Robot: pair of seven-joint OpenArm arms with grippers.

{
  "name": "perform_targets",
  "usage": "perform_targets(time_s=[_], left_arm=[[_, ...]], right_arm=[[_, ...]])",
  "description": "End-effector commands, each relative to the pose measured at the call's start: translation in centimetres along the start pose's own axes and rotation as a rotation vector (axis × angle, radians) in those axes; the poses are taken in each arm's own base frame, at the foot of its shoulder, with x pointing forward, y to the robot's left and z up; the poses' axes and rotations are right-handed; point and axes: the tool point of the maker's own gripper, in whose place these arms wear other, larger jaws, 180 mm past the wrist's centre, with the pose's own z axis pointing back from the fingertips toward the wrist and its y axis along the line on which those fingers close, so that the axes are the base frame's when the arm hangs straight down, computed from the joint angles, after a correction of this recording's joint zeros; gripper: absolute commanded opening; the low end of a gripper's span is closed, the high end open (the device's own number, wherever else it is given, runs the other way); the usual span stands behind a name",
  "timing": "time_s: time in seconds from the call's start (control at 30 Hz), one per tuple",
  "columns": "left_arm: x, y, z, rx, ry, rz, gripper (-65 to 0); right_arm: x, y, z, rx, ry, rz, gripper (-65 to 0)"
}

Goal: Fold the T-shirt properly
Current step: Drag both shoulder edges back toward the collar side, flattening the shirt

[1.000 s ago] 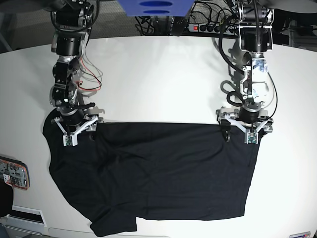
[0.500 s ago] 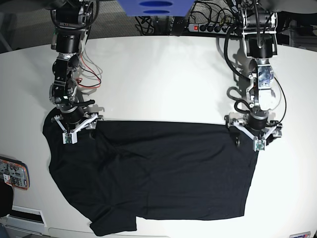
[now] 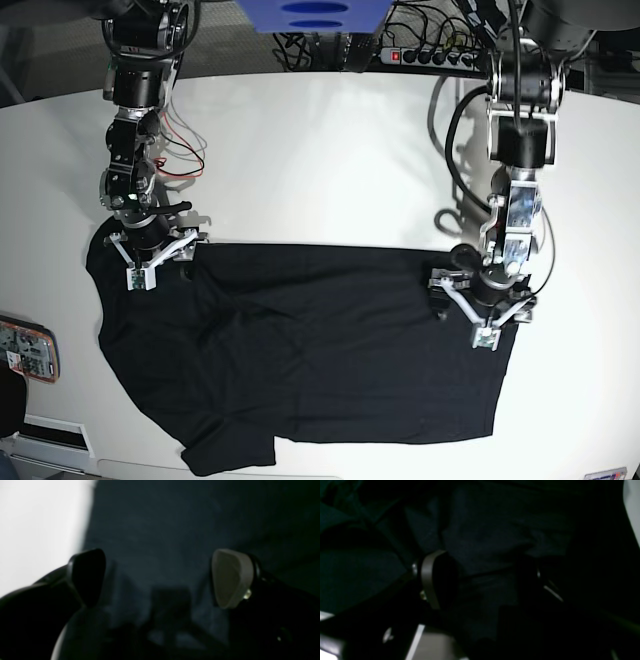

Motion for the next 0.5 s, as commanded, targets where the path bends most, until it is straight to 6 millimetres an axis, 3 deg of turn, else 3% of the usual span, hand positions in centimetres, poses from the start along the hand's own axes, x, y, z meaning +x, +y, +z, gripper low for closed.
perform_targets(time_s=[0.0,0.1,0.23,0.4,0.47], left_arm=[[1.1,1.4,-0.5,0.025,0.006,-0.010,0.0],[-0.5,1.2,-0.8,0.007,0.002,0.026,0.0],[-5.4,1.4,0.5,0.011,0.009,0.024,0.0],[-12.0,1.5,2.7,0.015,0.078,0.029,0.0],[-14.0,1.1,3.5,0.010,0.096,0.058,0.0]], right_arm=[[-2.6,-0.4,0.2,-0.013,0.120,0.035,-24.9],[-2.6,-0.4,0.3,-0.013,0.120,0.035,-24.9],[-2.8,-0.4,0.3,-0.013,0.122,0.035,-24.9],[-6.7,-0.2,1.7,-0.011,0.190,0.029,-24.9],[-6.9,-0.1,1.9,-0.010,0.173,0.028,-24.9]])
